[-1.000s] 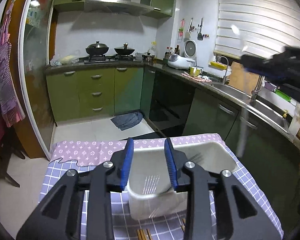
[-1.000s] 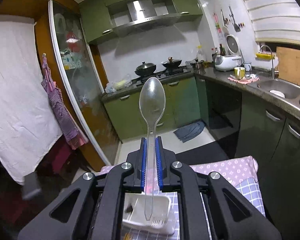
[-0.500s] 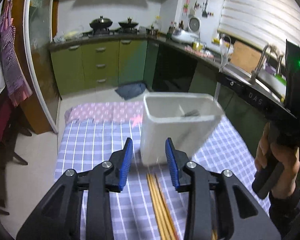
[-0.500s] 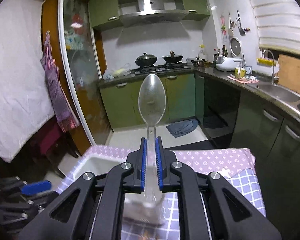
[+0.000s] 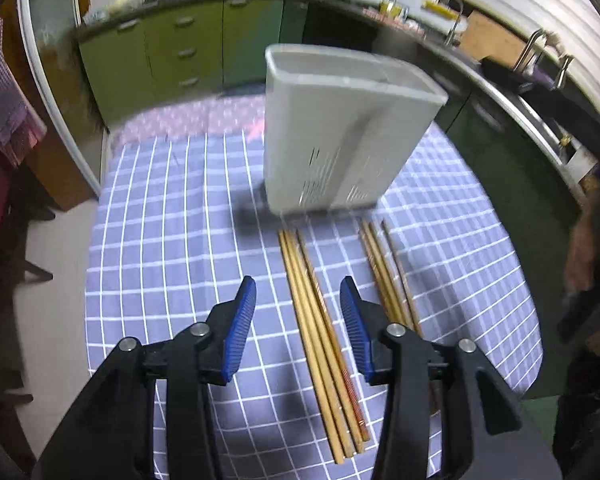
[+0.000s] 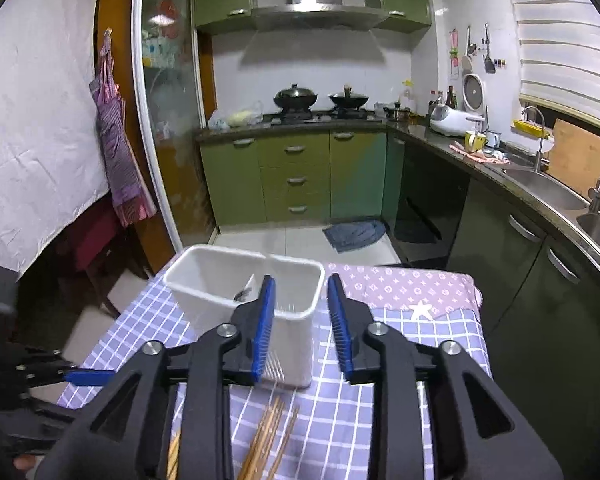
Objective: Organize utensils
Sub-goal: 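Lower the left gripper onto a wooden chopstick and close it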
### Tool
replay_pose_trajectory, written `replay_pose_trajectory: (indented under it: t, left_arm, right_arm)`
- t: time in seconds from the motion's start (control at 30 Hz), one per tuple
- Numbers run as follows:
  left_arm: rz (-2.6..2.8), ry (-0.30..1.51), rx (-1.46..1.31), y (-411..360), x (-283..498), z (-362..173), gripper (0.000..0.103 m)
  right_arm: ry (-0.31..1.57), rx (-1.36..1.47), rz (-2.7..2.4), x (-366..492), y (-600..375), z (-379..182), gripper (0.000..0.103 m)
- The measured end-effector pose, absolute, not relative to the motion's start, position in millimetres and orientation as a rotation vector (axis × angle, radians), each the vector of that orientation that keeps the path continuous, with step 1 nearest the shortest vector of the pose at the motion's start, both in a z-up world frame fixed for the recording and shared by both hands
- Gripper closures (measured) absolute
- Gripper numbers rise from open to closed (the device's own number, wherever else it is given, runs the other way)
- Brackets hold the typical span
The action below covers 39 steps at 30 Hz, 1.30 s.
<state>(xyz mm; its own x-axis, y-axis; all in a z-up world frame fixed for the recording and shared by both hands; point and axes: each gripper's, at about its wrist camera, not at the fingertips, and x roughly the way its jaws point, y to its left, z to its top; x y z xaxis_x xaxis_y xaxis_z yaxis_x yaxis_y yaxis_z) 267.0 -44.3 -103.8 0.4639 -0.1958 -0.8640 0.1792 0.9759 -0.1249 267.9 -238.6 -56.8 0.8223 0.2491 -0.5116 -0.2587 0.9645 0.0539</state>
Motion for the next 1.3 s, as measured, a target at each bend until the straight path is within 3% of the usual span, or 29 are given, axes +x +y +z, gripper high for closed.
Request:
replay_pose_trajectory:
  t: [0.17,0.33,0.43,0.77,1.13,1.3]
  left_arm:
    - [-0.214,1.192,-0.065,-42,273,-132,0.061]
    - [-0.191,1.329,-0.046,-46,281,-161,0.062]
    - [-0.172,1.365,-0.042,-50,289,-172,0.069]
    - [-0.11,1.405,0.007,-63,303,-189,0.079]
    - [-0.091,1.452,0.068,-83,303,-197,0.082]
    - [-0.079,1.454,0.065,-80,302,-198,0.094]
  right_arm:
    - [0.645,0.024,0.305,258,-255,-57,0.072]
    - [1.004,0.031,0.369,262,-265,-103,0.07]
    - [1.127,0.02,0.358,260,-275,-130,0.069]
    - [1.214,0.071,0.363,260,-293,-158,0.069]
    - [1.245,0.06,0.381,265,-286,-167,0.07]
    - [1.251,0.054,0.38,264,-285,-168,0.069]
